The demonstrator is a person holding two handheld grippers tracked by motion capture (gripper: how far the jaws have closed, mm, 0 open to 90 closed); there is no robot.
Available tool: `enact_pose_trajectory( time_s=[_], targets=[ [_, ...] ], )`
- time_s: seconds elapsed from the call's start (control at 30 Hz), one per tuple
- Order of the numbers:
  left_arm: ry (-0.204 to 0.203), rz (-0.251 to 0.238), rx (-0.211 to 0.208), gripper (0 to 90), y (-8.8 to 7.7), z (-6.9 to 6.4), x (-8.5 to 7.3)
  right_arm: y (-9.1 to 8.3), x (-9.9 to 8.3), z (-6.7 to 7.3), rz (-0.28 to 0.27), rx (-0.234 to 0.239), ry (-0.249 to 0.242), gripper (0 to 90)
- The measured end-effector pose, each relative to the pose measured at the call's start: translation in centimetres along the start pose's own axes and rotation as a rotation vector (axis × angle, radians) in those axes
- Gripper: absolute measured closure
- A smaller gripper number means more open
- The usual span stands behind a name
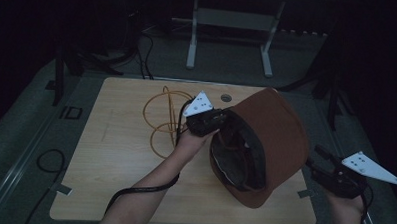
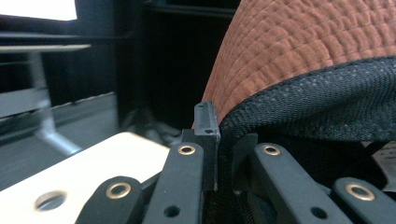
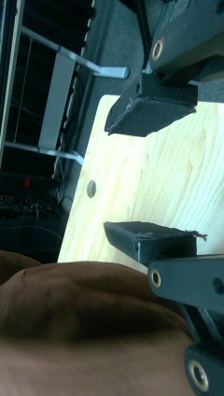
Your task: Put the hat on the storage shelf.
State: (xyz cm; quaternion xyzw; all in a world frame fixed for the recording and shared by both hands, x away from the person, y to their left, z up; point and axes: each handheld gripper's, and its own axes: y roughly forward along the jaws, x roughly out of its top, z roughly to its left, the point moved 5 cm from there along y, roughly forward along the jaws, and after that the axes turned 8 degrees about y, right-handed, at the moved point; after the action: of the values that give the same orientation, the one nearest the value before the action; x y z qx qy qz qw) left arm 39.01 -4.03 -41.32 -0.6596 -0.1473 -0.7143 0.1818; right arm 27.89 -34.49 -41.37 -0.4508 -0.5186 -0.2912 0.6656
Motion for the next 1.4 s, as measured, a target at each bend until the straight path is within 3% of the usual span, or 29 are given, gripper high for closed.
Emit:
enact_pose_trajectory(
  time_s=[0.17, 0.27, 0.3, 0.33, 0.43, 0.47, 0.5, 0.57, 0.6, 0.63, 0.67, 0.7, 0.8, 0.87, 1.07, 1.17, 1.2, 1.23, 1.27, 1.33, 1.37, 1.4],
  targets=[
    [0.015, -0.050, -0.114, 86.4, 0.0, -0.5, -0.1, 0.3, 0.3, 1.0, -0.005, 0.044, -0.005, 44.9],
    [0.015, -0.067, -0.145, 86.3, 0.1, -0.7, -0.1, 0.5, 0.3, 1.5, -0.002, 0.065, -0.019, 44.9],
    [0.020, -0.099, -0.188, 86.3, 0.1, -0.9, 0.0, 0.7, 0.3, 2.5, -0.003, 0.115, -0.020, 44.9],
    [0.020, -0.099, -0.188, 86.3, 0.1, -0.9, 0.0, 0.7, 0.3, 2.5, -0.003, 0.115, -0.020, 44.9],
    [0.045, -0.146, -0.253, 86.3, 0.1, -1.3, 0.2, 0.9, 0.3, 3.8, -0.002, 0.165, -0.037, 44.2],
    [0.045, -0.146, -0.253, 86.3, 0.1, -1.3, 0.2, 0.9, 0.3, 3.8, -0.002, 0.165, -0.037, 44.2],
    [0.083, -0.153, -0.281, 86.3, 0.1, -1.8, 0.5, 1.0, 0.4, 5.2, -0.008, 0.231, -0.052, 42.3],
    [0.106, -0.155, -0.280, 86.3, 0.2, -1.9, 0.5, 1.0, 0.5, 6.2, -0.013, 0.284, -0.065, 40.2],
    [0.106, -0.155, -0.280, 86.3, 0.2, -1.9, 0.5, 1.0, 0.5, 6.2, -0.013, 0.284, -0.065, 40.2],
    [0.114, -0.156, -0.277, 86.3, 0.2, -1.9, 0.5, 1.0, 0.5, 7.3, -0.014, 0.324, -0.102, 39.1],
    [0.117, -0.159, -0.282, 86.3, 0.2, -2.0, 0.6, 1.0, 0.5, 7.3, -0.014, 0.324, -0.102, 39.1],
    [0.130, -0.155, -0.287, 86.3, 0.2, -2.0, 0.6, 1.1, 0.4, 8.1, -0.012, 0.354, -0.143, 38.6],
    [0.135, -0.147, -0.290, 86.3, 0.1, -2.1, 0.7, 1.3, 0.3, 8.7, -0.018, 0.386, -0.174, 37.6],
    [0.141, -0.142, -0.292, 86.2, 0.1, -2.3, 0.7, 1.8, 0.3, 9.5, -0.027, 0.436, -0.209, 36.0],
    [0.131, -0.148, -0.281, 86.2, 0.5, -3.1, 0.8, 3.5, 0.5, 10.6, -0.045, 0.482, -0.211, 32.9],
    [0.137, -0.139, -0.273, 86.2, 0.7, -3.2, 0.8, 4.2, 0.6, 10.9, -0.033, 0.471, -0.212, 33.2],
    [0.138, -0.136, -0.267, 86.2, 0.7, -3.2, 0.8, 4.4, 0.7, 11.0, -0.037, 0.480, -0.215, 35.4],
    [0.135, -0.138, -0.270, 86.2, 0.7, -3.1, 0.8, 4.7, 0.7, 11.3, -0.044, 0.496, -0.217, 45.8],
    [0.134, -0.138, -0.268, 86.2, 0.7, -3.1, 0.9, 4.7, 0.7, 11.3, -0.044, 0.496, -0.217, 45.8],
    [0.136, -0.133, -0.266, 86.2, 0.6, -3.1, 0.8, 4.8, 0.8, 11.5, -0.073, 0.509, -0.218, 73.0],
    [0.140, -0.130, -0.266, 86.2, 0.6, -3.1, 0.8, 4.8, 0.8, 11.5, -0.084, 0.523, -0.216, 78.9],
    [0.140, -0.130, -0.266, 86.2, 0.6, -3.1, 0.8, 4.8, 0.8, 11.5, -0.084, 0.523, -0.216, 78.9]
  ],
)
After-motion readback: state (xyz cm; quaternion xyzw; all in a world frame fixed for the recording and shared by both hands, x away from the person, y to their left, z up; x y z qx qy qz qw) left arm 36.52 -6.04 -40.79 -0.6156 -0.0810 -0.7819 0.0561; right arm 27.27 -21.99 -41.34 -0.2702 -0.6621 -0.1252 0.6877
